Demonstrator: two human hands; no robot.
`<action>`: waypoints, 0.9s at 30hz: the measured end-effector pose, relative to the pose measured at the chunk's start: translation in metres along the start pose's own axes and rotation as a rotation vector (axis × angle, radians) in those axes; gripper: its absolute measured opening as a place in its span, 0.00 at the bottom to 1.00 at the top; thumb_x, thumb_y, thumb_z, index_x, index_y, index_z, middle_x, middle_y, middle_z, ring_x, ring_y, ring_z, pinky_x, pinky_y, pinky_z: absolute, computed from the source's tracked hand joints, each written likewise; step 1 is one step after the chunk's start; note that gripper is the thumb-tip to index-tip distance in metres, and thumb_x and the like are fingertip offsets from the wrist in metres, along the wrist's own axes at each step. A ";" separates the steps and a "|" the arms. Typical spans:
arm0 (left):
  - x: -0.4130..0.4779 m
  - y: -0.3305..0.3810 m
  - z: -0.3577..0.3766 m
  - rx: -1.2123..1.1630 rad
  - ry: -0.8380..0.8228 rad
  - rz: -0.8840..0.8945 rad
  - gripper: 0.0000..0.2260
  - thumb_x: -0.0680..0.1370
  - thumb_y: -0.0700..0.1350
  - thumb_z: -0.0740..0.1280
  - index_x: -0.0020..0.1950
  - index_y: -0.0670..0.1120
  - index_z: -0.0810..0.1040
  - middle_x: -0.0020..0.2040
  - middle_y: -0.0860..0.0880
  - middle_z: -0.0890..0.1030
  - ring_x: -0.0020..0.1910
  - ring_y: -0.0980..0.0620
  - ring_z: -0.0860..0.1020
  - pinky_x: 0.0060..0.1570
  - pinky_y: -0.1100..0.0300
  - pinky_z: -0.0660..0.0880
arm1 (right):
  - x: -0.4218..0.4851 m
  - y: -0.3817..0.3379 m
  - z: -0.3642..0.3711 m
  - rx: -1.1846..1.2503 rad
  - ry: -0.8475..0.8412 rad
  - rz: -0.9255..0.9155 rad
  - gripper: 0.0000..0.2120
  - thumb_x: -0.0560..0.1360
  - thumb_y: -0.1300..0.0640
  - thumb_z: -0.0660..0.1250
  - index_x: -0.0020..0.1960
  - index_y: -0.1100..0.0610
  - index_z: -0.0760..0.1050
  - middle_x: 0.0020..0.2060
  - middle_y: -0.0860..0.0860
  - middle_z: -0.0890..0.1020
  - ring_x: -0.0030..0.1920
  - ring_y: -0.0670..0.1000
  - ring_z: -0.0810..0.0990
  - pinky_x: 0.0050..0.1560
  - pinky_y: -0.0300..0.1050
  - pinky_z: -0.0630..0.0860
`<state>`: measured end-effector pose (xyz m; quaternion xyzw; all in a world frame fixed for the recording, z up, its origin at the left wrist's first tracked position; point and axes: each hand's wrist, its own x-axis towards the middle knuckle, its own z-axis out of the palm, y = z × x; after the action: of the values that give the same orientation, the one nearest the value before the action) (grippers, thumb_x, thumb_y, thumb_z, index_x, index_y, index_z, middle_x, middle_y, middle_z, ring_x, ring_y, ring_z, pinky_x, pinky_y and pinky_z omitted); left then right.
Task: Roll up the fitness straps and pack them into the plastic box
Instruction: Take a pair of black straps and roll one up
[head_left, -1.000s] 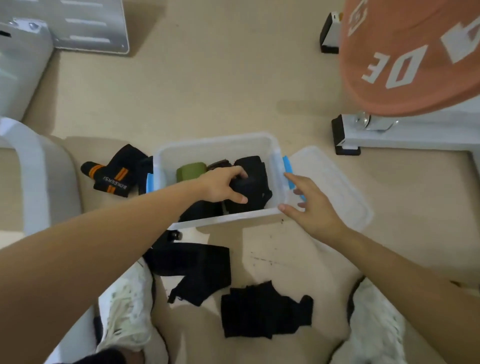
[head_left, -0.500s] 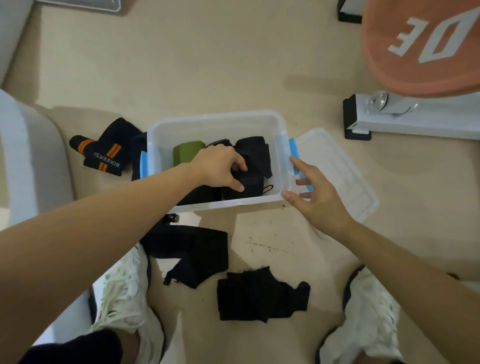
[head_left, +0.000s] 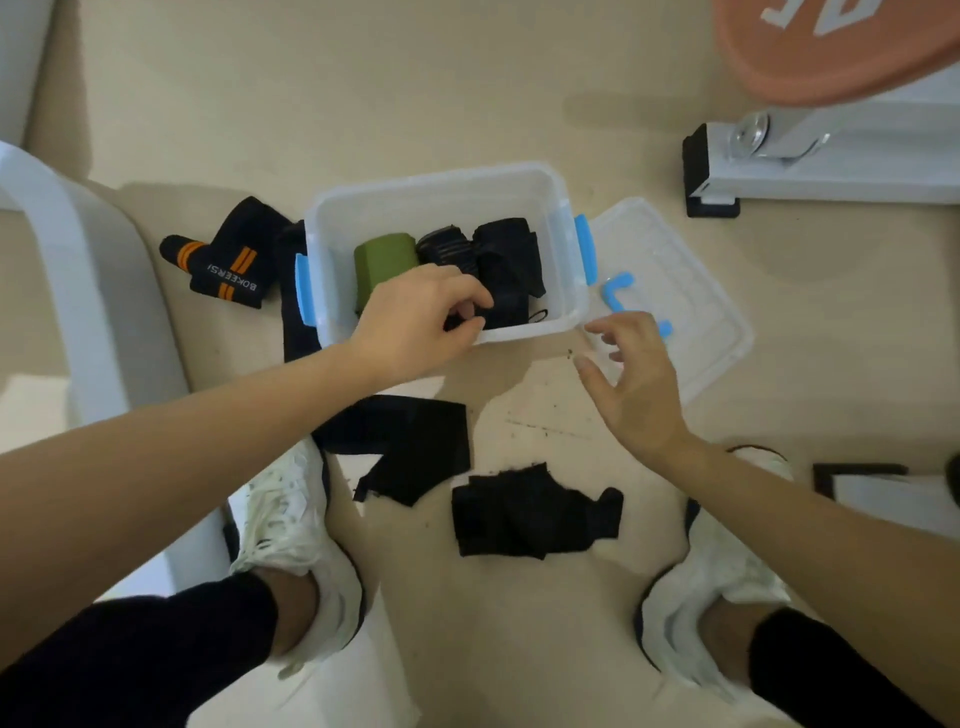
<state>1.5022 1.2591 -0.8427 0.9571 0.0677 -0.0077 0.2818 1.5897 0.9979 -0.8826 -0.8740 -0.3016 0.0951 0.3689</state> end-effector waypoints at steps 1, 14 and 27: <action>-0.016 0.008 0.002 -0.014 0.049 0.057 0.07 0.78 0.45 0.69 0.55 0.50 0.83 0.44 0.56 0.79 0.45 0.55 0.77 0.41 0.55 0.76 | -0.017 0.003 0.004 -0.031 -0.031 0.006 0.13 0.76 0.60 0.72 0.60 0.58 0.77 0.55 0.53 0.76 0.55 0.51 0.76 0.56 0.49 0.78; -0.149 0.018 0.114 0.116 -0.524 -0.139 0.41 0.69 0.67 0.73 0.78 0.56 0.63 0.76 0.46 0.62 0.70 0.44 0.66 0.65 0.46 0.72 | -0.119 0.028 0.047 -0.341 -0.835 0.067 0.26 0.75 0.48 0.73 0.69 0.51 0.70 0.57 0.53 0.75 0.59 0.57 0.72 0.58 0.51 0.72; -0.171 0.013 0.104 -0.146 -0.430 -0.324 0.09 0.82 0.53 0.65 0.57 0.55 0.84 0.50 0.56 0.84 0.48 0.55 0.80 0.48 0.56 0.76 | -0.056 0.025 0.000 0.298 -0.170 0.770 0.07 0.81 0.57 0.67 0.56 0.60 0.75 0.51 0.59 0.82 0.36 0.49 0.84 0.34 0.38 0.81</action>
<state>1.3373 1.1711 -0.9143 0.8873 0.1590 -0.2506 0.3530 1.5565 0.9508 -0.9034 -0.8491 0.0349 0.3402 0.4025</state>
